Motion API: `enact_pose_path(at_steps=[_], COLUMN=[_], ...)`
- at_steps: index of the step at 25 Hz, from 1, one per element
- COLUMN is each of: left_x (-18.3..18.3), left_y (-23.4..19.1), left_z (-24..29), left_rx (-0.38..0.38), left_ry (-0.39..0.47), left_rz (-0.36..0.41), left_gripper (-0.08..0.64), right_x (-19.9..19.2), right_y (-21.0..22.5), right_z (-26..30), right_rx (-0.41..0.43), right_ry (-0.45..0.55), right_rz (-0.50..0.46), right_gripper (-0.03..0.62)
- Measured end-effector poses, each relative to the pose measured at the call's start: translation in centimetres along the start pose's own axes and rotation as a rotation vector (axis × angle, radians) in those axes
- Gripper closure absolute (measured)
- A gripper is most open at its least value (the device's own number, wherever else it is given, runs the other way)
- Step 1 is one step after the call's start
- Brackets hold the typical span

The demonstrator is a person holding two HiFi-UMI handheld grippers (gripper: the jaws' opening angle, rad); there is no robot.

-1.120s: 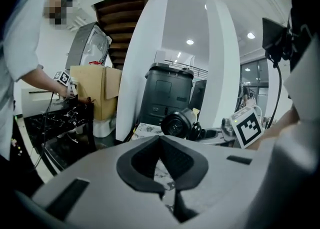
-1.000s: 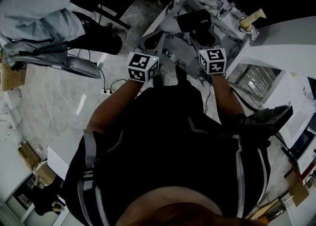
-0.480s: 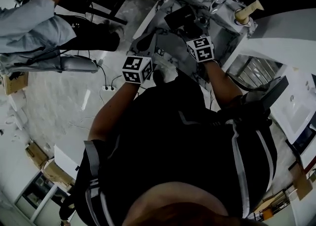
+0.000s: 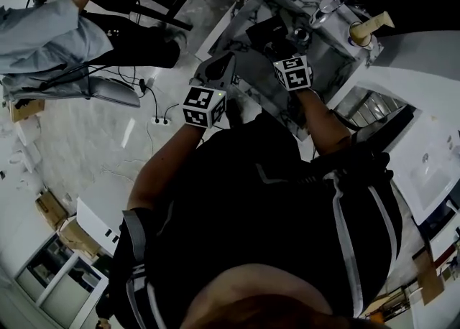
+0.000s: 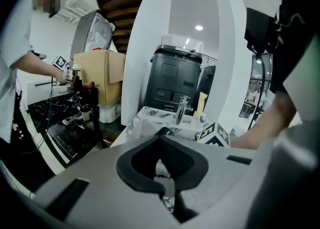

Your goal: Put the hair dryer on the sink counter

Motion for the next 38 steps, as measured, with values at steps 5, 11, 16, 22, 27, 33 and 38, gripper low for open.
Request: enact_pose_path(at_steps=[5,11,16,22,27,33,38], left_x=[-0.5,-0.5,-0.9,-1.6,-1.8,-2.3,-2.2], left_y=[-0.2,-0.2,0.2,0.4,0.7,0.5,0.7], left_z=[0.3,0.8,0.7,0.2,0.0,-0.3,-0.3], left_rx=[0.023,0.032,0.043,0.067,0.064,0.068,0.062], left_ry=[-0.027,-0.037,-0.051,-0.067,-0.067,-0.077,-0.069], left_rz=[-0.031,-0.041,-0.047,-0.069,-0.07,-0.082,-0.066], left_gripper=[0.554,0.555,0.555,0.554,0.555,0.554,0.555], right_x=[-1.0,-1.9,-3.4,-5.0,-5.5,-5.8,-6.0], right_y=[0.4,1.1,1.9,1.8,1.9,2.0,1.9], right_z=[1.1,2.3,3.3,4.3,4.2,4.7,4.9], right_rx=[0.004,-0.017,-0.062,-0.081,-0.137,-0.125,-0.143], right_ry=[-0.036,-0.092,-0.16,-0.225,-0.285,-0.262,-0.252], right_rz=[0.023,0.037,0.052,0.051,0.081,0.086,0.078], right_gripper=[0.334,0.334,0.334,0.334,0.334,0.334,0.331])
Point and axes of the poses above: the fingertips, and each gripper's own axes: z forward along the fingers, y to its right, x out of its top, the point moved 10 cm from there along -z, backward along the fingers, and after that the axes turned 7 degrees about z, right-handed, at the moved point
